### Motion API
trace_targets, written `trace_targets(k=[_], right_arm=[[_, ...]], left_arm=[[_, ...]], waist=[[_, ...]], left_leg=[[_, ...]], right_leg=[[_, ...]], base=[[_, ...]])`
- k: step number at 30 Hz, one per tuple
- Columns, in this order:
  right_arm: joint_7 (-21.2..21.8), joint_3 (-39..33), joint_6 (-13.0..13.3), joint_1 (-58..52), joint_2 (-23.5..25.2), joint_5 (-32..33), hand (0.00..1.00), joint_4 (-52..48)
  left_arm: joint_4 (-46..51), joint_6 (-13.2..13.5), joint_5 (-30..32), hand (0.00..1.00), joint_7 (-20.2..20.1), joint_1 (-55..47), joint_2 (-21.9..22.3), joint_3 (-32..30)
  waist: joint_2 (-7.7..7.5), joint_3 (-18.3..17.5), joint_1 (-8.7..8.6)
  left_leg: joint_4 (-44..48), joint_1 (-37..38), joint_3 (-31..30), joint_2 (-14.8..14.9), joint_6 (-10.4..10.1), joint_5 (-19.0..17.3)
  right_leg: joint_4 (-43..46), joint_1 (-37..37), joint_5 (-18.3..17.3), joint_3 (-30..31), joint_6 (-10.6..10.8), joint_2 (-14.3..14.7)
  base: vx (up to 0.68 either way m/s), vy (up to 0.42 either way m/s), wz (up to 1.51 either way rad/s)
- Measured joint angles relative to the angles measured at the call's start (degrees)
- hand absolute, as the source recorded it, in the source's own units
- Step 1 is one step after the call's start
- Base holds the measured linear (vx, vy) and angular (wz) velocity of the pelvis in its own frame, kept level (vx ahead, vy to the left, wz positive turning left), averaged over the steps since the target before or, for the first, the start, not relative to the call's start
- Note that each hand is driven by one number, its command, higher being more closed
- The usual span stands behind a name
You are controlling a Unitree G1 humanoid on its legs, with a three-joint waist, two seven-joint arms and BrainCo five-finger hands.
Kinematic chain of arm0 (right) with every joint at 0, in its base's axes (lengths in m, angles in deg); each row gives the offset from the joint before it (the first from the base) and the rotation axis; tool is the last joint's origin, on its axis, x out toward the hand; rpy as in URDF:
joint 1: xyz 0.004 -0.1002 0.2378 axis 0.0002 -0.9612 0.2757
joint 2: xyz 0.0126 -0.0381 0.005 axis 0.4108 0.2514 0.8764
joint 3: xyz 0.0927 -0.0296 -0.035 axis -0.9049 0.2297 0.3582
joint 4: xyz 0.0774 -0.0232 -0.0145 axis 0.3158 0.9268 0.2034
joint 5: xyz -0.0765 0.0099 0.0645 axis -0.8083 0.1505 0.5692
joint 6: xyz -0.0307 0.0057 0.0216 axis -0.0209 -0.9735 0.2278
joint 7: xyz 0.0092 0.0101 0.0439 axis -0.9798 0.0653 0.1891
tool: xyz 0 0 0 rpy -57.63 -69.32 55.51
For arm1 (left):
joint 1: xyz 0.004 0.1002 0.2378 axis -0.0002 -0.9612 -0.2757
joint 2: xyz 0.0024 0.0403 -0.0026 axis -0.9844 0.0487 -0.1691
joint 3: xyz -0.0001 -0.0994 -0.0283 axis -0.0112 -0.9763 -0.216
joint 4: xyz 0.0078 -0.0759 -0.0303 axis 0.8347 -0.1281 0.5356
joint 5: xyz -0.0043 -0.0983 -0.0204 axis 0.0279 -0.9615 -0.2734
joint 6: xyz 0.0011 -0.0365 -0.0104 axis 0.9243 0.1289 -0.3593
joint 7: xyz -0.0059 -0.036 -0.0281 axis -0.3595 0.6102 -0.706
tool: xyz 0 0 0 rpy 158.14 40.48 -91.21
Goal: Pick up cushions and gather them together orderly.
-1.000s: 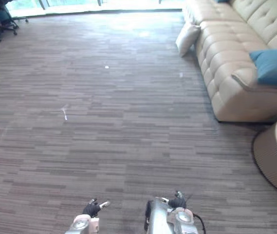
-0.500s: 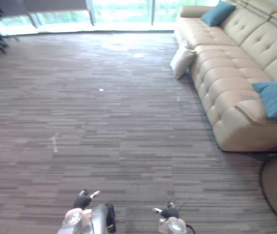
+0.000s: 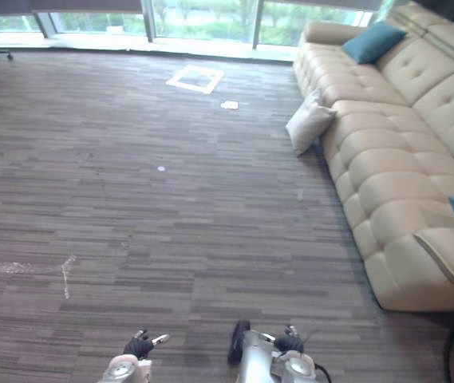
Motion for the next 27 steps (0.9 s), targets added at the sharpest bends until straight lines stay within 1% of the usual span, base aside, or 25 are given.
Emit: trace_targets(k=[1, 2, 3, 4, 5, 6, 7, 8, 9, 11, 12, 14, 15, 16, 17, 18, 19, 20, 21, 22, 23, 24, 25, 26, 27], right_arm=[[0.21, 0.00, -0.06, 0.02, -0.15, -0.01, 0.00, -0.34], [0.22, 0.03, -0.12, 0.01, -0.14, -0.01, 0.00, -0.62], [0.19, 0.20, -0.59, 0.09, -0.37, -0.06, 0.00, -1.13], [0.07, 0.74, -1.32, 0.11, -0.55, -0.06, 0.00, -0.69], [0.00, 1.11, -1.41, 0.11, -0.57, -0.03, 0.00, -0.50], [-0.08, 3.05, -1.67, 0.12, -0.42, 0.08, 0.00, 0.79], [-0.15, 3.44, -1.75, 0.07, -0.20, 0.14, 0.00, 0.82], [-0.35, 3.64, -1.83, -0.39, 0.16, 0.16, 0.00, 0.93], [-0.54, 3.52, -2.01, -0.38, 0.25, 0.54, 0.00, 1.24], [-0.94, 3.39, -2.13, -0.35, 0.36, 1.24, 0.00, 1.22], [-1.03, 3.37, -2.14, -0.34, 0.52, 1.24, 0.00, 1.20], [-1.57, 3.68, -1.82, -0.30, 0.99, 1.24, 0.00, 1.27], [-1.60, 4.00, -1.80, -0.32, 1.12, 1.24, 0.00, 1.55], [-1.63, 5.02, -1.93, -0.21, 2.40, 1.17, 0.00, 2.65], [-1.63, 5.13, -1.81, -0.52, 3.94, 1.16, 0.00, 2.69], [-1.59, 5.10, -1.84, -0.80, 4.15, 1.08, 0.00, 2.69], [-1.51, 5.13, -1.90, -0.89, 4.50, 1.06, 0.00, 2.77], [-1.60, 5.04, -1.84, -1.20, 4.73, 0.89, 0.00, 2.79], [-1.59, 5.01, -1.84, -1.36, 4.71, 0.80, 0.00, 2.81], [-1.48, 5.05, -1.50, -1.24, 4.51, 0.34, 0.00, 2.73], [-1.01, 5.14, -1.06, -1.13, 4.16, -0.12, 0.00, 2.20], [-0.95, 5.15, -0.95, -1.19, 4.02, -0.14, 0.00, 1.72], [-0.90, 5.11, -0.83, -1.39, 3.82, -0.17, 0.00, 0.93], [-0.77, 5.14, -0.38, -0.86, 3.54, -0.17, 0.00, 0.32], [-0.68, 5.08, -0.40, -0.13, 3.15, -0.18, 0.00, 0.37]], left_arm=[[-0.02, 0.03, 0.19, 0.00, 0.01, 0.05, 0.11, -0.04], [0.01, 0.03, 0.37, 0.00, 0.00, 0.06, 0.19, -0.06], [0.19, 0.02, 0.41, 0.00, -0.09, 0.10, 0.31, -0.13], [1.68, 0.05, 0.39, 0.00, -0.19, -0.16, 0.49, -1.44], [2.22, 0.05, 0.40, 0.00, -0.16, -0.26, 0.54, -2.27], [4.06, 0.16, 0.36, 0.00, -0.02, -0.79, 0.13, -4.58], [4.71, 0.17, 0.34, 0.00, 0.01, -0.79, -0.18, -4.68], [5.83, 0.27, 0.32, 0.00, 0.00, -0.80, -0.51, -4.69], [6.81, 0.32, 0.23, 0.00, -0.02, -0.70, -0.34, -5.16], [7.36, 0.35, -0.18, 0.00, 0.01, -0.38, 0.58, -6.93], [7.52, 0.35, -0.22, 0.00, 0.04, -0.39, 0.64, -6.95], [7.74, 1.34, -0.49, 0.00, 0.09, -0.61, 0.66, -6.74], [7.78, 1.44, -0.84, 0.00, 0.09, -0.65, 0.54, -6.73], [7.69, 1.35, -1.35, 0.00, 0.11, -0.68, -0.41, -6.93], [7.27, 1.00, -1.36, 0.00, 0.31, -0.66, -1.65, -6.77], [7.18, 1.06, -1.35, 0.00, 0.33, -0.65, -1.84, -6.48], [7.05, 1.09, -1.33, 0.00, 0.37, -0.65, -2.48, -6.12], [6.14, 0.95, -1.30, 0.00, 0.41, -0.52, -3.05, -5.90], [5.80, 0.85, -1.30, 0.00, 0.44, -0.48, -3.12, -5.73], [5.01, 0.71, -1.23, 0.00, 0.55, -0.39, -3.06, -5.59], [4.20, 0.30, -1.20, 0.00, 0.76, -0.51, -2.60, -4.63], [3.93, 0.22, -1.21, 0.00, 0.78, -0.47, -2.52, -4.18], [3.69, 0.16, -1.22, 0.00, 0.81, -0.36, -2.17, -3.37], [3.06, 0.19, -1.24, 0.00, 0.82, -0.12, -2.00, -2.74], [2.21, 0.16, -1.24, 0.00, 0.82, 0.04, -1.96, -2.24]], waist=[[1.08, 0.06, -0.15], [1.58, 0.21, -0.24], [2.60, 0.78, -0.38], [3.06, 1.33, -0.36], [3.01, 1.66, -0.34], [1.25, 2.26, 0.18], [0.97, 2.05, 0.49], [0.03, 2.07, 0.98], [-0.23, 2.04, 1.89], [0.29, 2.04, 2.76], [0.32, 2.04, 2.85], [0.28, 1.39, 4.06], [0.31, 1.41, 4.34], [-1.02, 0.06, 5.32], [-3.44, -1.42, 5.17], [-3.91, -1.71, 5.23], [-4.95, -1.88, 5.62], [-5.84, -1.86, 5.13], [-5.54, -1.64, 5.02], [-5.61, -1.59, 4.82], [-4.82, -1.56, 4.29], [-4.54, -1.59, 4.14], [-3.77, -1.56, 4.04], [-3.19, -1.47, 3.49], [-3.05, -1.39, 2.72]], left_leg=[[7.77, -2.77, -0.94, 1.95, -1.16, 0.82], [13.14, -4.84, -1.87, 3.09, -2.03, 1.87], [29.17, -11.64, -5.24, 6.37, -4.65, 6.78], [42.78, -17.19, -5.65, 9.31, -4.95, 7.35], [45.84, -18.62, -5.42, 10.18, -4.69, 6.90], [51.29, -24.05, -3.28, 11.72, -2.39, 4.10], [50.96, -26.23, -2.16, 11.80, -1.64, 3.36], [47.94, -30.80, -0.11, 11.78, -0.30, 1.79], [41.01, -34.25, 2.63, 11.61, 1.05, 0.67], [29.32, -38.02, 4.17, 9.63, 1.98, 0.54], [26.60, -38.97, 3.65, 8.77, 2.10, 0.76], [10.04, -41.29, 1.73, 3.82, 1.44, 5.71], [10.14, -41.42, 0.89, 3.48, 2.09, 8.46], [12.61, -41.05, 0.66, 2.23, 3.08, 11.79], [13.98, -40.64, 2.31, 1.73, 4.45, 8.84], [14.41, -40.32, 2.90, 1.67, 4.82, 8.11], [15.34, -38.28, 4.56, 1.33, 5.27, 5.70], [14.38, -34.64, 5.58, 0.08, 5.43, 3.31], [13.83, -33.18, 5.78, -0.40, 5.57, 2.65], [12.46, -29.65, 6.13, -1.38, 5.61, 1.31], [8.62, -22.45, 6.55, -2.30, 5.44, -0.12], [7.50, -20.93, 6.69, -2.33, 5.46, -0.35], [4.94, -17.74, 6.85, -2.36, 5.06, -0.81], [1.89, -14.37, 7.17, -2.33, 4.73, -0.91], [0.24, -12.03, 7.66, -2.28, 4.72, -0.90]], right_leg=[[1.18, 0.92, -2.50, -0.52, -0.26, 0.57], [1.27, 1.83, -3.36, -0.79, -0.41, 1.03], [0.27, 5.00, -5.50, -1.07, -0.91, 2.86], [-2.13, 9.94, -6.91, -0.58, -1.56, 5.19], [-3.24, 11.91, -7.14, -0.42, -1.85, 5.92], [-8.24, 19.02, -8.07, 0.70, -2.08, 7.37], [-9.98, 21.15, -8.26, 1.11, -1.87, 7.48], [-13.69, 24.63, -8.15, 1.79, -1.52, 7.63], [-16.67, 27.89, -7.56, 3.05, -0.56, 7.71], [-19.78, 31.96, -7.42, 4.92, -0.21, 7.48], [-20.48, 33.13, -7.51, 5.32, -0.06, 7.29], [-24.04, 37.73, -10.00, 9.49, 3.09, 6.12], [-24.25, 38.35, -10.96, 10.48, 3.34, 6.02], [-23.75, 39.29, -11.77, 14.25, 4.20, 4.29], [-20.09, 37.02, -9.99, 16.45, 3.65, 2.16], [-18.01, 35.87, -9.18, 17.14, 4.71, 1.83], [-9.69, 33.09, -6.20, 19.08, 6.54, 0.90], [2.03, 28.43, -0.50, 19.19, 9.88, -0.80], [6.53, 26.62, 1.19, 19.19, 10.89, -1.53], [14.69, 23.14, 1.63, 18.76, 11.94, -2.59], [22.94, 18.33, -0.40, 16.58, 10.66, -2.97], [23.61, 17.10, -1.02, 15.43, 10.23, -2.97], [23.80, 13.54, -2.50, 12.59, 9.01, -2.92], [20.51, 8.31, -4.56, 8.75, 7.25, -2.70], [16.08, 5.53, -5.29, 6.47, 6.46, -2.32]], base=[[0.63, -0.301, -0.12], [0.61, -0.263, -0.09], [0.59, -0.218, -0.20], [0.59, -0.201, -0.24], [0.67, -0.184, -0.46], [0.53, -0.130, -0.37], [0.60, -0.125, -0.45], [0.49, -0.055, -0.46], [0.52, -0.021, -0.52], [0.53, 0.078, -0.54], [0.61, 0.171, -0.60], [0.57, 0.232, -0.79], [0.58, 0.313, -1.16], [0.65, 0.339, -0.93], [0.65, 0.348, -0.85], [0.77, 0.414, -0.47], [0.72, 0.408, -0.42], [0.61, 0.341, -0.38], [0.46, 0.212, -0.20], [0.45, 0.154, -0.18], [0.67, 0.205, -0.15], [0.54, 0.139, -0.15], [0.53, 0.124, -0.05], [0.53, 0.088, 0.01], [0.54, 0.059, 0.09]])
